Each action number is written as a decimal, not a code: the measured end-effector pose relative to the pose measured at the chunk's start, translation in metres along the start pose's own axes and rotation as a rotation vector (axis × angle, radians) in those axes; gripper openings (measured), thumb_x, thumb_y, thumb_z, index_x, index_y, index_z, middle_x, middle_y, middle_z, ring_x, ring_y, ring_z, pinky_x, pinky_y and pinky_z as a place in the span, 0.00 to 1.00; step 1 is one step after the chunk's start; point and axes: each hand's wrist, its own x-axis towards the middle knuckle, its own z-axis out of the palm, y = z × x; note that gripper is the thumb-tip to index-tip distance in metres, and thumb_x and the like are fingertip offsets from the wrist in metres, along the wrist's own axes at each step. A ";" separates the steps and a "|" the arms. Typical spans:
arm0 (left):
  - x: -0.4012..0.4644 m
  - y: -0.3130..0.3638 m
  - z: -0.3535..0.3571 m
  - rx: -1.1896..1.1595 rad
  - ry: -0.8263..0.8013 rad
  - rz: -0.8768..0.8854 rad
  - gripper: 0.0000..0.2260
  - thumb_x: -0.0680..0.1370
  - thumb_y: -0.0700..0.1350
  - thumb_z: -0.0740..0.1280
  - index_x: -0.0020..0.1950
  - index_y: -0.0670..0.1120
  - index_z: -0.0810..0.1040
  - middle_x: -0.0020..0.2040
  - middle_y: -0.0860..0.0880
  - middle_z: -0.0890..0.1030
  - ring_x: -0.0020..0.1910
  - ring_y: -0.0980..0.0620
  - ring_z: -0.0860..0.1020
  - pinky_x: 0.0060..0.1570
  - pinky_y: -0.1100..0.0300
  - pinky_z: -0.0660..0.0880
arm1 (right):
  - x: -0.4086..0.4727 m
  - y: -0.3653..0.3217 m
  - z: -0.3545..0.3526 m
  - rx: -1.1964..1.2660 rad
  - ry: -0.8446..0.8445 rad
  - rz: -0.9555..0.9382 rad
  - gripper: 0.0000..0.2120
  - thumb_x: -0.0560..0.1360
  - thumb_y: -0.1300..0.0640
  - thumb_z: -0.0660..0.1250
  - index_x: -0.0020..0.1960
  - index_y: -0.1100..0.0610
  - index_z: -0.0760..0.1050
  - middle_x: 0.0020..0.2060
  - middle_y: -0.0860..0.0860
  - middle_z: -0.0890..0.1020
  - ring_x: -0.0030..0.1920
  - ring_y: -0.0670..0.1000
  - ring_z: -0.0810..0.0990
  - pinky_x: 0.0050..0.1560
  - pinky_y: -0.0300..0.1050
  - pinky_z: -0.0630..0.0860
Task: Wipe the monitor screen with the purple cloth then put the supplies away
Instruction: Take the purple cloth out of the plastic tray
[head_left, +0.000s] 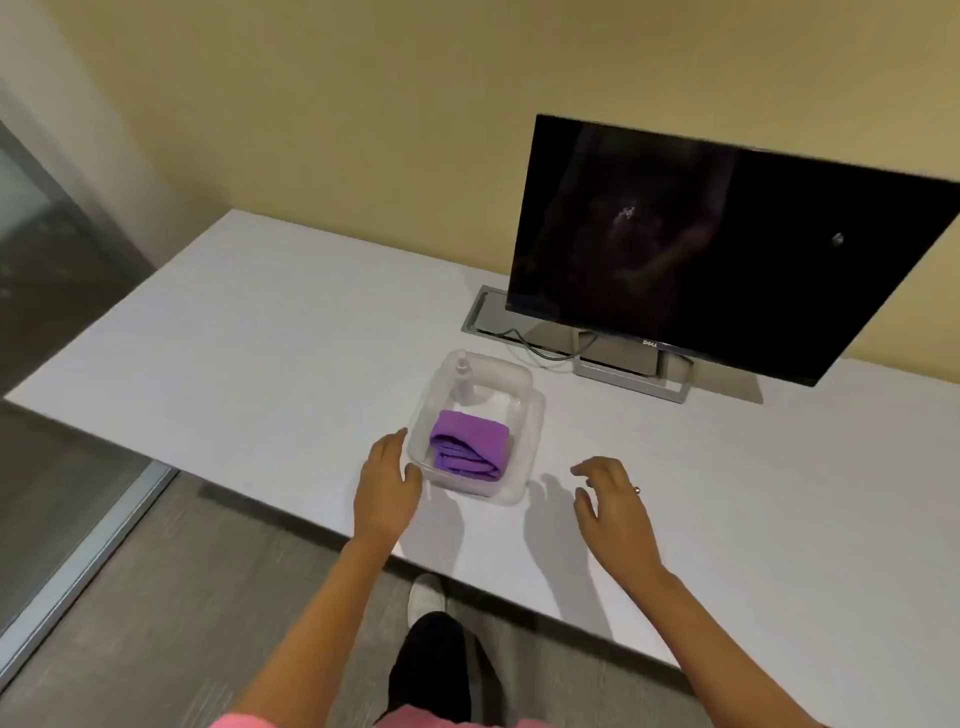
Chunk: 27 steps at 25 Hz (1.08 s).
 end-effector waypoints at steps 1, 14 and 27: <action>0.017 0.000 -0.003 -0.023 -0.031 -0.014 0.22 0.79 0.40 0.59 0.74 0.46 0.62 0.72 0.45 0.67 0.69 0.46 0.67 0.65 0.53 0.67 | 0.017 -0.008 0.010 0.018 0.022 0.000 0.11 0.76 0.65 0.64 0.57 0.59 0.77 0.56 0.53 0.76 0.50 0.51 0.78 0.46 0.37 0.69; 0.112 -0.018 -0.017 -0.138 -0.741 -0.055 0.17 0.83 0.48 0.53 0.73 0.54 0.61 0.60 0.55 0.71 0.55 0.53 0.75 0.46 0.63 0.78 | 0.163 -0.065 0.113 -0.310 -0.680 0.160 0.28 0.74 0.52 0.68 0.71 0.55 0.63 0.63 0.57 0.71 0.62 0.61 0.70 0.60 0.53 0.71; 0.122 -0.017 -0.027 -0.163 -0.931 -0.132 0.26 0.81 0.58 0.50 0.76 0.54 0.46 0.71 0.52 0.68 0.64 0.53 0.72 0.53 0.66 0.72 | 0.167 -0.074 0.109 -0.132 -0.643 0.228 0.20 0.67 0.50 0.74 0.54 0.57 0.74 0.47 0.51 0.71 0.50 0.54 0.75 0.49 0.46 0.74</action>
